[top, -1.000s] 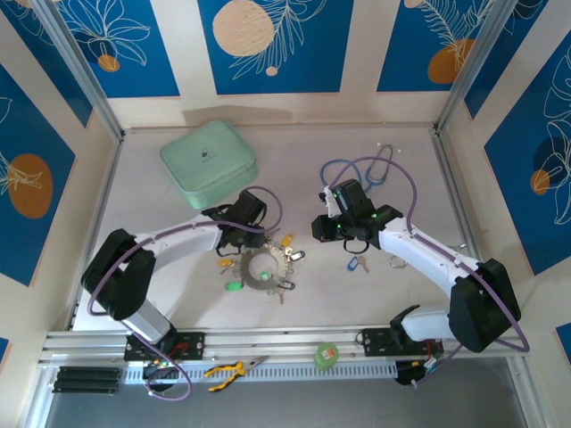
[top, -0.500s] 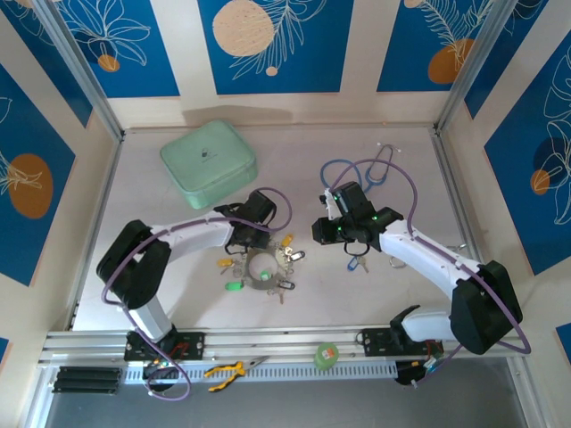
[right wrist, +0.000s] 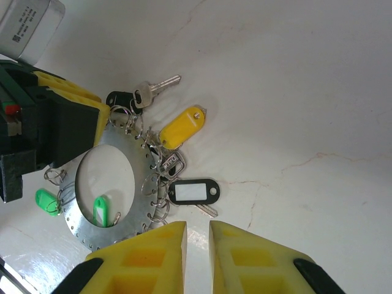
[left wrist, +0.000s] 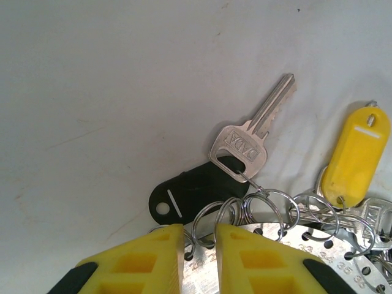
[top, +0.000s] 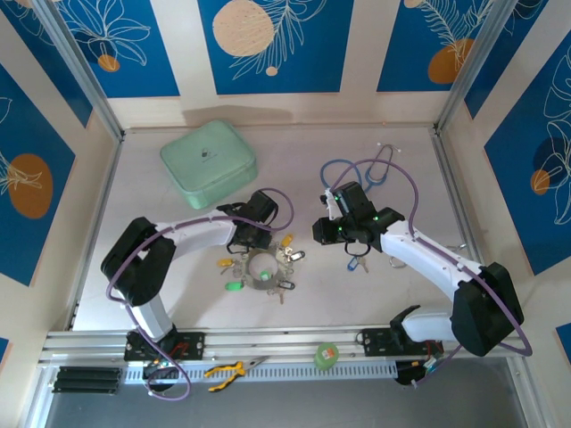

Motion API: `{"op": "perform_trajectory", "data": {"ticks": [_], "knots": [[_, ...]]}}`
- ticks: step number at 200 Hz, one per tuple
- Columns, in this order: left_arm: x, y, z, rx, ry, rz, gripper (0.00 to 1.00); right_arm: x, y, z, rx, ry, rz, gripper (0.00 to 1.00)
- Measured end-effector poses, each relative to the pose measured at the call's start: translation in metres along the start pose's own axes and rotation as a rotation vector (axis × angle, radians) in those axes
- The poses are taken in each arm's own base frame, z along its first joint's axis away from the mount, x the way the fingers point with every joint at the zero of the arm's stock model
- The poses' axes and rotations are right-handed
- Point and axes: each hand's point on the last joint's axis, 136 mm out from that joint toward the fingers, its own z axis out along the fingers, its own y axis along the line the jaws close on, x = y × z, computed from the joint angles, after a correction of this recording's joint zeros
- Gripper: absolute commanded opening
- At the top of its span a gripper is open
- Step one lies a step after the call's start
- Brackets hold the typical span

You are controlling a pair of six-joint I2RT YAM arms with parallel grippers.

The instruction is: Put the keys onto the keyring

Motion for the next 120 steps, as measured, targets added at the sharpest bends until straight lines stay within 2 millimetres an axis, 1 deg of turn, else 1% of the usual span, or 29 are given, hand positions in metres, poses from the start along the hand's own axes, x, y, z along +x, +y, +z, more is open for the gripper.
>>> {"op": "perform_trajectory", "data": {"ticks": [32,50,78,120], "knots": [[0.000,0.000,-0.001,0.001,-0.002,-0.001,0.19,0.001,-0.001,0.000,0.002,0.005,0.001,0.18],[-0.002,0.001,-0.003,-0.005,-0.009,-0.004,0.27,0.002,-0.001,0.000,0.002,0.005,0.001,0.18],[-0.003,0.006,-0.008,-0.028,-0.019,-0.058,0.29,0.005,-0.002,0.001,0.006,0.013,0.008,0.18],[0.000,0.013,-0.007,-0.063,-0.019,-0.142,0.28,0.006,-0.003,0.002,0.007,0.015,0.011,0.18]]}}
